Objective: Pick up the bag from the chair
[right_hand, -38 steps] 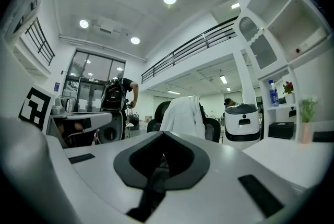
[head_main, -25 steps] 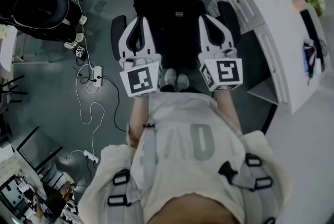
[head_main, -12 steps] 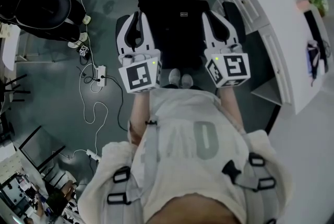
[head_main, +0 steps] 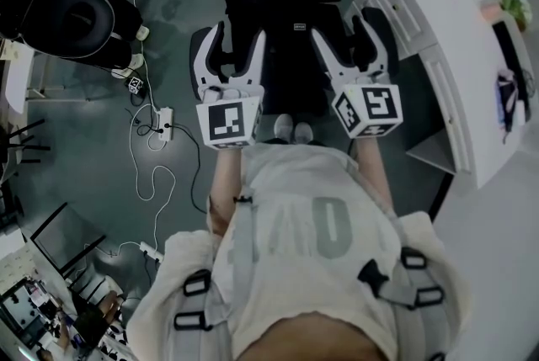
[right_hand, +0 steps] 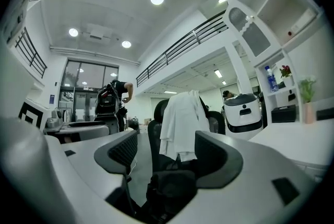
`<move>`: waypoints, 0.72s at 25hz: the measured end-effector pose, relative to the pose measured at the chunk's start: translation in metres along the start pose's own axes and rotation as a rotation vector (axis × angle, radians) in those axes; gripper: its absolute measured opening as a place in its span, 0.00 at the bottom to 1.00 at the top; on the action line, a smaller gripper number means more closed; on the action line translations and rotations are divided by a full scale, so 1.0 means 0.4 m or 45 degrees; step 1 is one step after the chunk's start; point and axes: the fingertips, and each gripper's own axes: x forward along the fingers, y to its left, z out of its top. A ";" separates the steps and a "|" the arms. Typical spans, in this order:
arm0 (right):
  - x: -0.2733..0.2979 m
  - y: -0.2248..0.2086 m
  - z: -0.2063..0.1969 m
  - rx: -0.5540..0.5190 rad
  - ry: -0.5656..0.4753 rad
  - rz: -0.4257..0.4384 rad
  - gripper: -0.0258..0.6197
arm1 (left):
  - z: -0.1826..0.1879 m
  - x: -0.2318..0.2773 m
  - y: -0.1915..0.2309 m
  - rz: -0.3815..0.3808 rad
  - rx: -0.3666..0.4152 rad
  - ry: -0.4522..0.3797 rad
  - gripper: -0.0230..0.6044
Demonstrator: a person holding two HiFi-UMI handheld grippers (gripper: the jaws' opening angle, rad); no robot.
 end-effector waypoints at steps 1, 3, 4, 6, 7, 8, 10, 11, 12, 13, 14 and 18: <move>0.000 -0.003 -0.003 0.002 0.002 -0.006 0.53 | -0.003 0.001 0.001 0.001 -0.004 0.002 0.43; 0.003 -0.009 -0.008 0.004 0.010 -0.020 0.53 | -0.007 0.004 0.004 0.006 -0.011 0.002 0.43; 0.005 -0.011 -0.010 -0.003 0.018 -0.025 0.53 | -0.010 0.006 0.007 0.008 -0.017 0.004 0.43; 0.013 -0.013 -0.020 -0.033 0.043 -0.036 0.52 | -0.014 0.012 0.015 0.014 -0.035 0.009 0.43; 0.017 -0.014 -0.025 -0.051 0.055 -0.036 0.52 | -0.014 0.016 0.018 0.017 -0.044 0.008 0.43; 0.020 -0.018 -0.027 -0.063 0.062 -0.036 0.52 | -0.013 0.021 0.021 0.020 -0.050 0.003 0.43; 0.029 -0.028 -0.026 -0.062 0.059 -0.034 0.52 | -0.009 0.036 0.026 0.026 -0.048 -0.009 0.43; 0.036 -0.032 -0.022 -0.059 0.054 -0.028 0.52 | -0.009 0.045 0.030 0.030 -0.048 -0.012 0.43; 0.045 -0.037 -0.018 -0.061 0.050 -0.022 0.52 | -0.012 0.055 0.036 0.036 -0.051 -0.011 0.43; 0.057 -0.043 -0.018 -0.065 0.049 -0.018 0.52 | -0.020 0.066 0.043 0.043 -0.056 -0.007 0.43; 0.071 -0.052 -0.019 -0.071 0.048 -0.016 0.52 | -0.033 0.080 0.052 0.050 -0.060 -0.001 0.43; 0.134 -0.099 -0.064 -0.105 0.073 -0.007 0.52 | -0.122 0.139 0.081 0.070 -0.061 0.043 0.43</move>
